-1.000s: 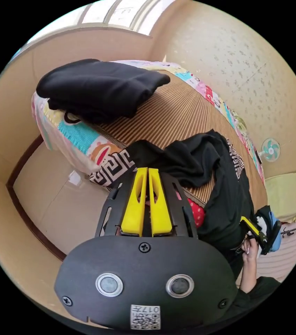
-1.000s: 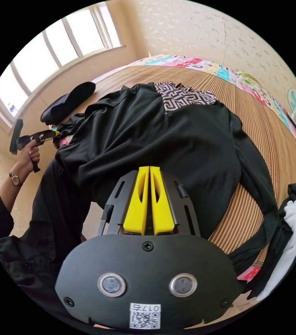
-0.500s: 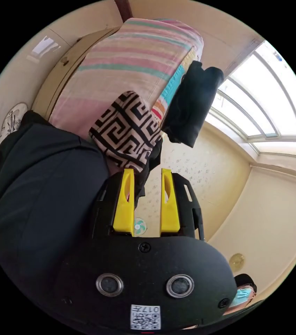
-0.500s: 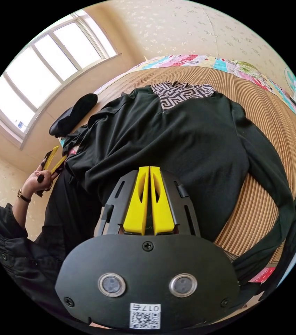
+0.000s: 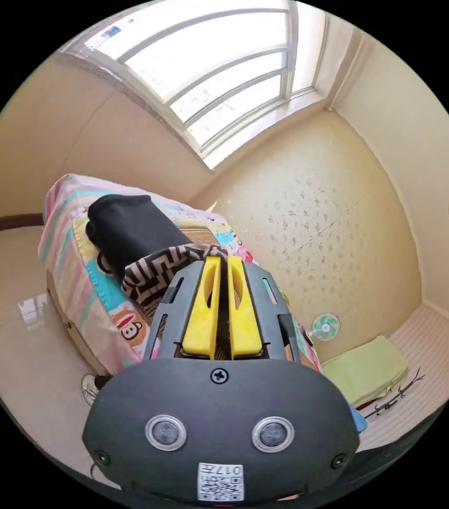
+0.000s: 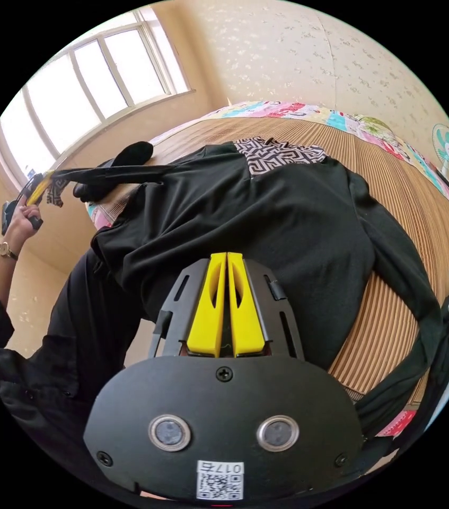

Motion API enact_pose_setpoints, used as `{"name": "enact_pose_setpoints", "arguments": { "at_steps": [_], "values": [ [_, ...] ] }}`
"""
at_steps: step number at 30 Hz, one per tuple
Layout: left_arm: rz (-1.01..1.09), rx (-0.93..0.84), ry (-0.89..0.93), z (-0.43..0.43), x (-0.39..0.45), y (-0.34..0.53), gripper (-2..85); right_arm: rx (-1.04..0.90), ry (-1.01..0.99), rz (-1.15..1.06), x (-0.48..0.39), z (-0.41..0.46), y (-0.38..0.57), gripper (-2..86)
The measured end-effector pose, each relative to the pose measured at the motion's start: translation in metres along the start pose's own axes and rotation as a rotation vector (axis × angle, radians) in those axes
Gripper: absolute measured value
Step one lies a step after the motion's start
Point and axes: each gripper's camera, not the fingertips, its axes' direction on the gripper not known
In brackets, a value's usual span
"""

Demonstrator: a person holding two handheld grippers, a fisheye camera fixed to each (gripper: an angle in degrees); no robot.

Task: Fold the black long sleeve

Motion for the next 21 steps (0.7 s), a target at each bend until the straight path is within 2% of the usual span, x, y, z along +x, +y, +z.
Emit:
{"name": "enact_pose_setpoints", "arguments": {
  "at_steps": [5, 9, 10, 11, 13, 15, 17, 21],
  "values": [
    [0.323, -0.215, 0.235, 0.126, 0.131, 0.008, 0.8, 0.148, -0.087, -0.029, 0.011, -0.01, 0.034, 0.3],
    [0.655, -0.595, 0.372, 0.261, 0.25, 0.107, 1.6, 0.183, -0.187, -0.002, 0.026, -0.017, 0.046, 0.3],
    [0.742, -0.727, 0.337, 0.299, 0.273, 0.151, 1.9, 0.19, -0.204, -0.003, 0.028, -0.019, 0.049, 0.3],
    [0.786, -0.781, 0.305, 0.316, 0.282, 0.175, 2.2, 0.194, -0.208, -0.006, 0.028, -0.019, 0.05, 0.3],
    [0.968, -0.962, 0.146, 0.363, 0.306, 0.264, 3.6, 0.208, -0.19, -0.028, 0.025, -0.022, 0.055, 0.3],
    [1.056, -1.022, 0.061, 0.371, 0.314, 0.31, 4.5, 0.21, -0.167, -0.046, 0.021, -0.023, 0.057, 0.3],
    [1.07, -0.992, 0.087, 0.356, 0.315, 0.325, 5.0, 0.211, -0.175, -0.043, 0.022, -0.024, 0.057, 0.3],
    [0.87, -0.913, 0.038, 0.3, 0.285, 0.296, 5.8, 0.224, -0.194, -0.037, 0.024, -0.024, 0.059, 0.3]
  ]
}}
